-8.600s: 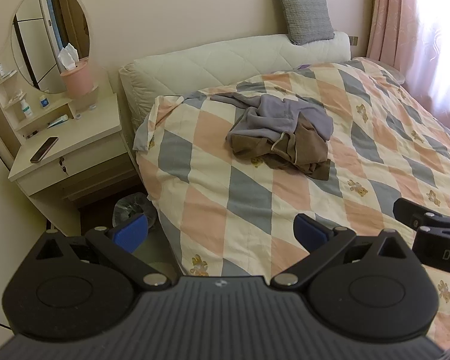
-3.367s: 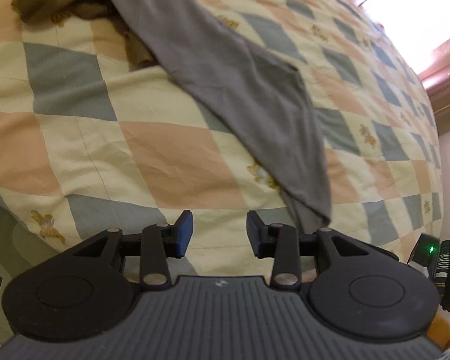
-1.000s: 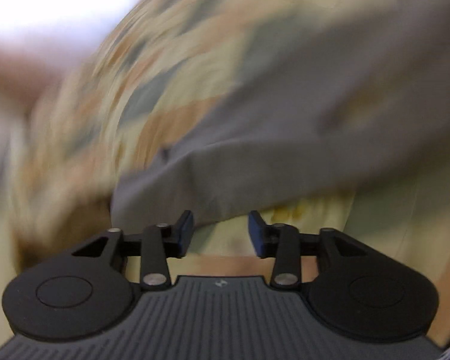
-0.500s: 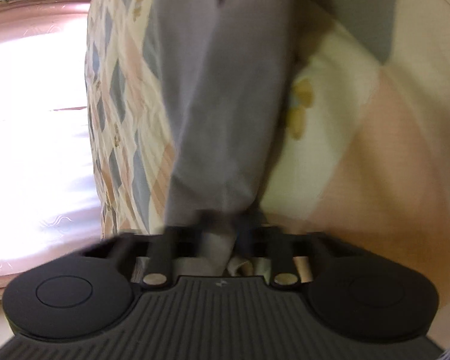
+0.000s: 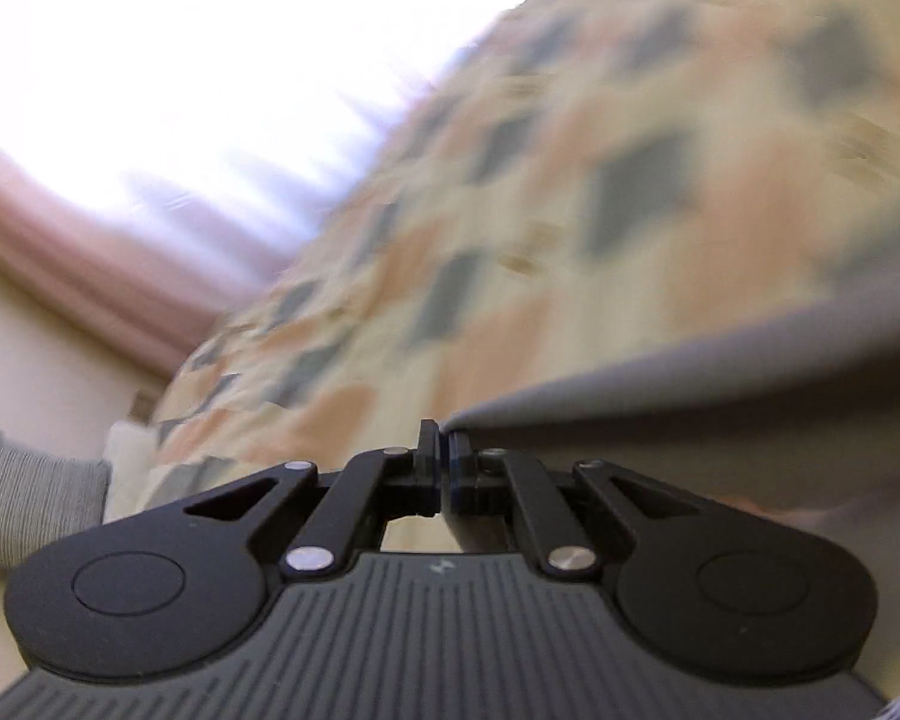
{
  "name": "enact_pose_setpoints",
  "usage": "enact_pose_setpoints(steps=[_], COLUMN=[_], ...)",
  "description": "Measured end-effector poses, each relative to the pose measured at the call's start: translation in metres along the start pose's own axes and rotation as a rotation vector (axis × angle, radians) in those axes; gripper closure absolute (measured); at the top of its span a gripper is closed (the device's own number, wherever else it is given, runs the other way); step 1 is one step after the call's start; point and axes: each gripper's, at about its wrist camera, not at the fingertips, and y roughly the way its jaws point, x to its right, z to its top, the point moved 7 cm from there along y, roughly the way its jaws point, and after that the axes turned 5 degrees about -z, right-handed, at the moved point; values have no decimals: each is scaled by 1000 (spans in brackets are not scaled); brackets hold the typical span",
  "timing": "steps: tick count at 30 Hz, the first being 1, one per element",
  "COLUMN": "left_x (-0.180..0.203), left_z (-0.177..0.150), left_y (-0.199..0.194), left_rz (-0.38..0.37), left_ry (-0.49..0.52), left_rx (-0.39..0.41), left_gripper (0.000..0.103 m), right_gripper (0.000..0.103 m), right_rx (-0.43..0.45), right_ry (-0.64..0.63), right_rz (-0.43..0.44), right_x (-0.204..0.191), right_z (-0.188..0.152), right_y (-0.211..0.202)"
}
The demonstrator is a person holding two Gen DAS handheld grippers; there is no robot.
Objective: Fold clothes
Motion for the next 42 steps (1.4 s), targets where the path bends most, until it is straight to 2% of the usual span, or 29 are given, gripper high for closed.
enact_pose_setpoints(steps=[1,3,4,5,6,8,11,15,17,20,21,24,25,27,29,30,31,32,33,34,35,37,40,42], left_x=[-13,-37,-45,-50,-49,-33,3,41,56,75,78,81,80,69,61,58,55,53,52,53,50,44,-5,-53], left_z=[13,32,31,26,18,-4,-53,-126,-160,-205,-216,-246,-255,-267,-277,-280,-284,-287,-289,-289,-285,-273,-233,-207], left_y=[25,72,87,95,94,79,39,-32,-70,-119,-129,-141,-140,-135,-127,-122,-116,-109,-101,-90,-84,-74,-83,-88], left_rz=[14,54,68,59,36,-57,-201,-388,-427,-460,-466,-465,-460,-432,-414,-406,-396,-388,-386,-402,-422,-462,-480,-441], left_ry=[-64,-206,-280,-341,-386,-423,-464,-629,-726,-926,-988,-1181,-1255,-1401,-1542,-1586,-1624,-1644,-1654,-1651,-1645,-1632,-1599,-1615], left_rx=[-41,-117,-166,-216,-239,-248,-277,-335,-367,-430,-440,-463,-461,-429,-383,-368,-354,-346,-357,-381,-384,-382,-222,-119], left_gripper=[97,93,90,84,76,75,75,75,75,74,72,61,61,60,52,47,46,46,56,88,101,100,100,100], right_gripper=[90,85,71,60,45,45,45,46,47,47,47,47,47,47,47,47,47,47,54,85,100,101,102,102], right_rx=[9,-30,-59,-71,-72,-66,-85,-214,-285,-354,-365,-366,-353,-322,-292,-283,-278,-270,-259,-245,-235,-228,-150,-95], right_ry=[5,48,93,142,177,229,330,629,821,1048,1096,1199,1215,1251,1289,1306,1316,1320,1316,1308,1294,1255,1197,1180], right_rz=[4,24,34,34,35,58,177,346,397,457,476,522,522,523,526,529,527,528,534,542,546,544,514,488], right_x=[0,-2,-3,-4,-7,-16,-25,-27,-28,-41,-47,-64,-67,-72,-75,-76,-77,-79,-80,-82,-82,-80,-53,-18], right_z=[18,46,58,67,71,70,30,-60,-109,-166,-176,-185,-184,-183,-181,-180,-179,-179,-178,-175,-172,-162,-139,-122], right_y=[14,51,70,84,91,95,77,49,33,15,14,21,25,31,37,40,41,42,43,43,43,41,20,3])
